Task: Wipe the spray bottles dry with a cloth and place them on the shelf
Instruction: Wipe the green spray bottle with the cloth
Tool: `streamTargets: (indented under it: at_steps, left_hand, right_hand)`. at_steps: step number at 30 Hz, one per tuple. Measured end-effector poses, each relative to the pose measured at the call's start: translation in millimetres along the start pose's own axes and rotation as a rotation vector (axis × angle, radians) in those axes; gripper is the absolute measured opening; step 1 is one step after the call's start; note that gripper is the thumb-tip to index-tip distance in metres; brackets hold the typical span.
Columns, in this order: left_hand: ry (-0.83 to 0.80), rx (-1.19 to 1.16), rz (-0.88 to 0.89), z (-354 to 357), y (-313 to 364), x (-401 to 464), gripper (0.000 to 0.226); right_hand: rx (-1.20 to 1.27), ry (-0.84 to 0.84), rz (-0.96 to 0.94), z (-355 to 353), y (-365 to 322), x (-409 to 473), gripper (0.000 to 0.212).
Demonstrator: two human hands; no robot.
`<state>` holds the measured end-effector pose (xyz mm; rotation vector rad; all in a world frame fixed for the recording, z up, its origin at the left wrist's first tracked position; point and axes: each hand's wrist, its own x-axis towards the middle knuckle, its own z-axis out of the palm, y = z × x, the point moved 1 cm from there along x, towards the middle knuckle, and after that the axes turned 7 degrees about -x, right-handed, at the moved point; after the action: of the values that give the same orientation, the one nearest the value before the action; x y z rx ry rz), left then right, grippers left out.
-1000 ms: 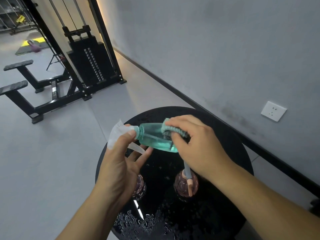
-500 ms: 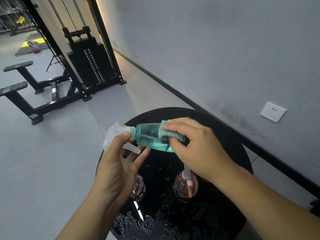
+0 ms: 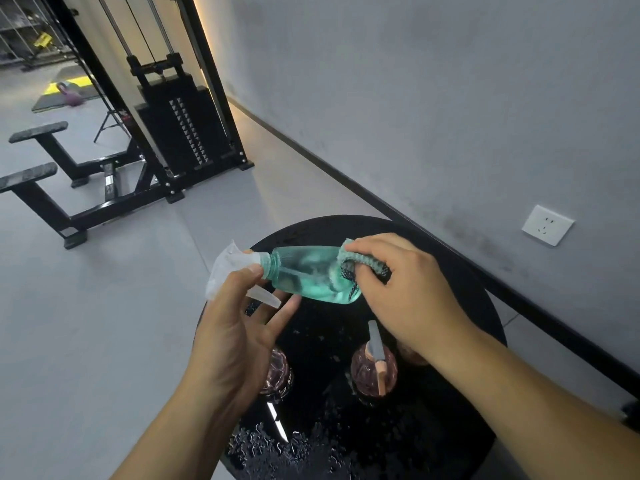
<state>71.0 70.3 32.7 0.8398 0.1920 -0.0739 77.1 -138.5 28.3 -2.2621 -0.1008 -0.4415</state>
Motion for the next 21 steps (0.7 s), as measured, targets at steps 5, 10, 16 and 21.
streamTargets:
  at_steps: [5, 10, 16, 21]
  left_hand:
    - [-0.068, 0.071, -0.02, 4, -11, -3, 0.044]
    - [-0.091, 0.046, -0.006, 1, -7, -1, 0.043]
    - [-0.067, 0.056, 0.001, 0, -9, 0, 0.049]
    - [-0.01, 0.021, 0.009, -2, -4, 1, 0.046]
  right_hand:
    - [-0.063, -0.146, -0.172, 9, -22, -6, 0.039]
    - [-0.046, -0.082, -0.13, 6, -17, -1, 0.035]
    - [-0.021, -0.162, -0.145, 7, -19, -5, 0.036]
    - [-0.007, -0.081, -0.061, 2, -9, -1, 0.035]
